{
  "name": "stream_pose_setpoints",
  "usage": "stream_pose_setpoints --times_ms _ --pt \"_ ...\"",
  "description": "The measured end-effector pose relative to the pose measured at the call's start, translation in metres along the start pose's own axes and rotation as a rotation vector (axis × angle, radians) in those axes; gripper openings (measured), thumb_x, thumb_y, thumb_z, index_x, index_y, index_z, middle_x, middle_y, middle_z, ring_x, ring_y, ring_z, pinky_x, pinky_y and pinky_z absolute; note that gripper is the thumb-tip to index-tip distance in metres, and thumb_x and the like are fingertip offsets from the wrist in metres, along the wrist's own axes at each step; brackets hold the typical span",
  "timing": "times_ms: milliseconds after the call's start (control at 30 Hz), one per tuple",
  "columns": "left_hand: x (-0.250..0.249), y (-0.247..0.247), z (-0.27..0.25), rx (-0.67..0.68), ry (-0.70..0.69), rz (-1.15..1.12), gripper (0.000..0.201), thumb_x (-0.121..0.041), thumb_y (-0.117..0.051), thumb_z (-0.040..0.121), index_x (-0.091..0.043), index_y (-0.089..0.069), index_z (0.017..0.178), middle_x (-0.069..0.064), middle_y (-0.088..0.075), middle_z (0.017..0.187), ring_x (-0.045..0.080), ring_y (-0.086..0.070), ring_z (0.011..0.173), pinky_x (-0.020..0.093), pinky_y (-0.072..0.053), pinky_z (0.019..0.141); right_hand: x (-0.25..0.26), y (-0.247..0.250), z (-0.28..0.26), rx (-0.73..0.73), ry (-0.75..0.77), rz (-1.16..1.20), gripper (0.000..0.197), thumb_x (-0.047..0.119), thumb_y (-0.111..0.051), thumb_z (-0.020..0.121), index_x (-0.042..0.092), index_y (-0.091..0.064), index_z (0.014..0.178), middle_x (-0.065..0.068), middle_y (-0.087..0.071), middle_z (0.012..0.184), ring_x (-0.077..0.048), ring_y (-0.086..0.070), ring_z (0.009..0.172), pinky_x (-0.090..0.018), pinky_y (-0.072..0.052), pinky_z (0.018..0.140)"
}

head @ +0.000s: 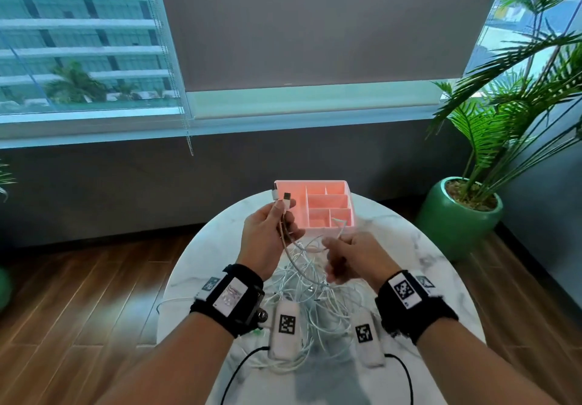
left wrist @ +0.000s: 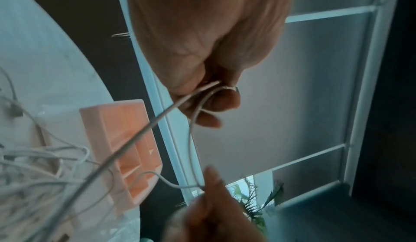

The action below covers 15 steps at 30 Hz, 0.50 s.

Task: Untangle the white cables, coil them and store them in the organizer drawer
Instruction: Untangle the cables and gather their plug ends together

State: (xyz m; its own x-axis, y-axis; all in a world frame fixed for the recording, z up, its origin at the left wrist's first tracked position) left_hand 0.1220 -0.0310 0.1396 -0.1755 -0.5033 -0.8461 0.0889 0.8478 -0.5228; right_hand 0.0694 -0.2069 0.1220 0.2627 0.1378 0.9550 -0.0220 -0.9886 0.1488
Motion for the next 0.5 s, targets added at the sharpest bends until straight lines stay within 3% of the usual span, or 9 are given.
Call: stream_pose_setpoints --times_ms 100,167,233,300,400,500 --pt "0.000 0.004 -0.003 -0.013 -0.051 0.160 0.030 -0.027 -0.047 0.108 -0.006 -0.068 0.110 0.004 -0.051 0.065 0.014 -0.046 0.049 0.030 -0.050 0.052 0.027 0.010 -0.005 -0.211 0.234 -0.393 0.046 0.043 -0.067 0.091 0.008 -0.056 0.063 -0.003 -0.056 0.051 -0.012 -0.051 0.044 -0.026 -0.046 0.051" --pt "0.002 0.005 -0.004 -0.016 -0.067 0.194 0.031 -0.029 -0.048 0.108 -0.005 -0.068 0.110 0.005 -0.049 0.063 0.014 -0.044 0.047 0.028 -0.047 0.050 0.046 0.006 -0.008 -0.264 0.395 -0.450 0.037 0.044 -0.069 0.089 0.015 -0.055 0.071 0.005 -0.057 0.062 -0.005 -0.050 0.054 -0.016 -0.045 0.057" --pt "0.003 0.003 -0.005 -0.001 -0.072 0.183 0.031 -0.029 -0.048 0.107 -0.006 -0.068 0.109 0.005 -0.048 0.063 0.013 -0.043 0.047 0.028 -0.046 0.049 0.048 -0.017 -0.006 -0.052 0.407 -0.531 0.027 0.047 -0.068 0.088 0.022 -0.062 0.097 0.009 -0.065 0.087 0.000 -0.060 0.076 -0.015 -0.050 0.072" --pt "0.004 0.001 -0.005 0.008 -0.071 0.156 0.030 -0.029 -0.048 0.107 -0.007 -0.068 0.111 0.004 -0.049 0.064 0.013 -0.043 0.049 0.028 -0.044 0.050 0.031 -0.039 0.000 0.145 0.324 -0.665 0.031 0.047 -0.068 0.088 0.027 -0.063 0.111 0.012 -0.066 0.096 -0.001 -0.063 0.087 -0.022 -0.053 0.082" --pt "0.004 0.003 -0.003 0.003 -0.050 0.115 0.031 -0.025 -0.046 0.108 -0.002 -0.065 0.116 0.004 -0.053 0.067 0.015 -0.045 0.054 0.029 -0.044 0.052 0.016 -0.049 0.006 0.189 0.306 -0.681 0.008 0.029 -0.063 0.094 0.024 -0.069 0.092 0.010 -0.066 0.076 -0.004 -0.063 0.067 -0.029 -0.053 0.073" --pt "0.008 0.009 -0.001 0.016 -0.022 0.141 0.033 -0.019 -0.042 0.109 0.004 -0.066 0.117 0.004 -0.055 0.068 0.015 -0.047 0.058 0.028 -0.045 0.055 0.019 -0.051 0.008 0.146 0.371 -0.646 0.016 0.028 -0.062 0.095 0.023 -0.066 0.080 0.006 -0.064 0.070 -0.005 -0.054 0.060 -0.026 -0.045 0.063"
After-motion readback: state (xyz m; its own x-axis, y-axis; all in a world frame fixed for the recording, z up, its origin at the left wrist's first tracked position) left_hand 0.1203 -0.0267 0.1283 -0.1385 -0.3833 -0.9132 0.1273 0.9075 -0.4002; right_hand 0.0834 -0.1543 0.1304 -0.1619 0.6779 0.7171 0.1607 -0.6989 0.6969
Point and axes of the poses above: each hand's wrist, its own z-axis towards the middle knuckle, its own y-axis out of the back of the hand, x = y × z, the point moved 6 cm from there along z, towards the middle knuckle
